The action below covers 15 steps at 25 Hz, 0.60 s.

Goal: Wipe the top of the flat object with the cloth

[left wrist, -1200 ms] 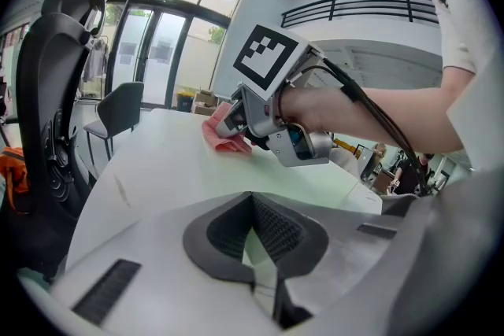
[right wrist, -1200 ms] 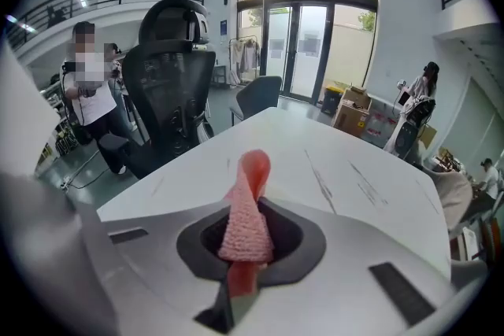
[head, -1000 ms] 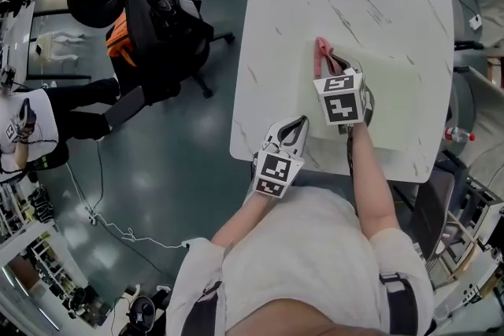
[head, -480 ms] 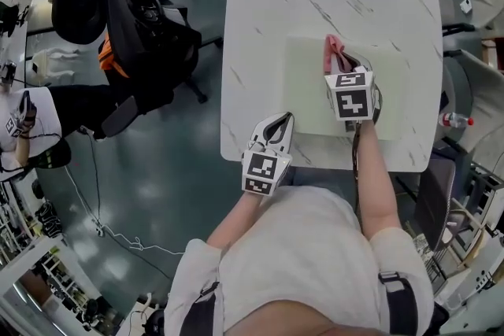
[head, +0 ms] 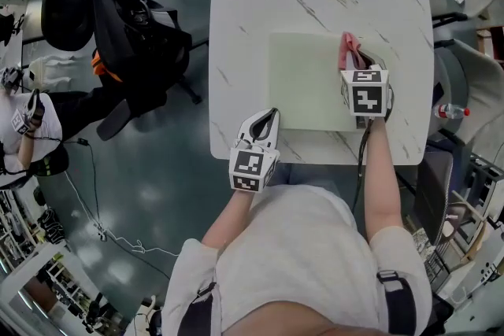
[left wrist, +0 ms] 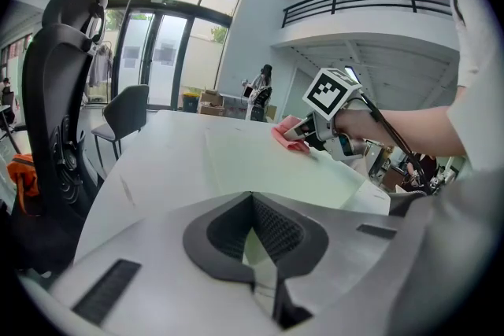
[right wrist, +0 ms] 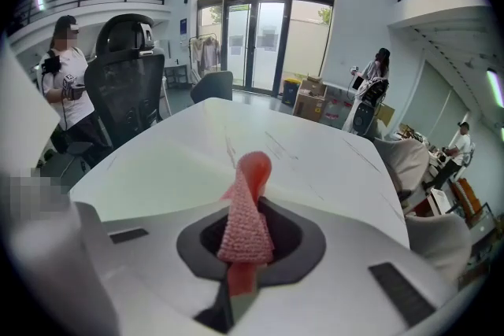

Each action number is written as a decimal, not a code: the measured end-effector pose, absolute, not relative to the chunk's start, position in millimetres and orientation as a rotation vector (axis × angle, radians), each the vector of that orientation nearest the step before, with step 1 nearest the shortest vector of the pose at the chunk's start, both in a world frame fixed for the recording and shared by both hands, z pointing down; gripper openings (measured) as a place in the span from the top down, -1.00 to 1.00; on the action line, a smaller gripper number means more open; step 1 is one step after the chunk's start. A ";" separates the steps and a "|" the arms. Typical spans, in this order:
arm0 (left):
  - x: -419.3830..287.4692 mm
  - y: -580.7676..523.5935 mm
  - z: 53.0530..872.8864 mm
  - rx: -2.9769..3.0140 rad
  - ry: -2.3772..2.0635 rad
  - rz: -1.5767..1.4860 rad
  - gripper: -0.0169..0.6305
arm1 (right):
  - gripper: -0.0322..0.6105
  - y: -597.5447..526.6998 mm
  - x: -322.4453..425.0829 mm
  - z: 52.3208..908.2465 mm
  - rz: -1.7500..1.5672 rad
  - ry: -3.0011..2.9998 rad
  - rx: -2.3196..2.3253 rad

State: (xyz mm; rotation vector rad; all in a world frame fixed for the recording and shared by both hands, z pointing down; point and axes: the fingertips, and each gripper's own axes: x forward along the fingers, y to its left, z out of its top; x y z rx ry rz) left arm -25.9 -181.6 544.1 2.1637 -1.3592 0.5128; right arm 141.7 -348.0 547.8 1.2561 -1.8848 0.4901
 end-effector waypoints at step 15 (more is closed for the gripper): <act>-24.4 -180.7 546.8 2.159 -1.398 0.544 0.91 | 0.81 -347.1 236.4 551.5 0.537 -1.781 1.410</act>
